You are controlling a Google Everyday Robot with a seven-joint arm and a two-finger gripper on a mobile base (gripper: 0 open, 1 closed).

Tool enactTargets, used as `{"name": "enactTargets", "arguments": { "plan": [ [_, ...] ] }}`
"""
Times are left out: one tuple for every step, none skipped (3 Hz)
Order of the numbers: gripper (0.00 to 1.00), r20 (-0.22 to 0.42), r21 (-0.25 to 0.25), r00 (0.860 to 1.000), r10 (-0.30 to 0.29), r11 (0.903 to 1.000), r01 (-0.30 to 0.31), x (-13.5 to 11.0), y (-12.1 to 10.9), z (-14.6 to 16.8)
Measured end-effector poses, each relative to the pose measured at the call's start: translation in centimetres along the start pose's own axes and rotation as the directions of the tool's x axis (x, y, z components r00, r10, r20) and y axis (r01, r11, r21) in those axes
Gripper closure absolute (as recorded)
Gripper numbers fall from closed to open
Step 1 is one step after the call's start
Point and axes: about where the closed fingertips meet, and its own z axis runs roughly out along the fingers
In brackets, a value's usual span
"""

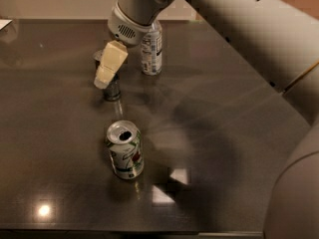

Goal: Pick redbull can

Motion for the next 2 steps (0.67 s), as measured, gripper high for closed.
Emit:
{"name": "enactTargets", "arguments": {
  "plan": [
    [0.0, 0.004, -0.021, 1.0, -0.009, 0.9997, 0.009, -0.39, -0.08, 1.07],
    [0.18, 0.018, -0.035, 1.0, -0.008, 0.9994, 0.009, -0.16, -0.6, 1.54]
  ]
}}
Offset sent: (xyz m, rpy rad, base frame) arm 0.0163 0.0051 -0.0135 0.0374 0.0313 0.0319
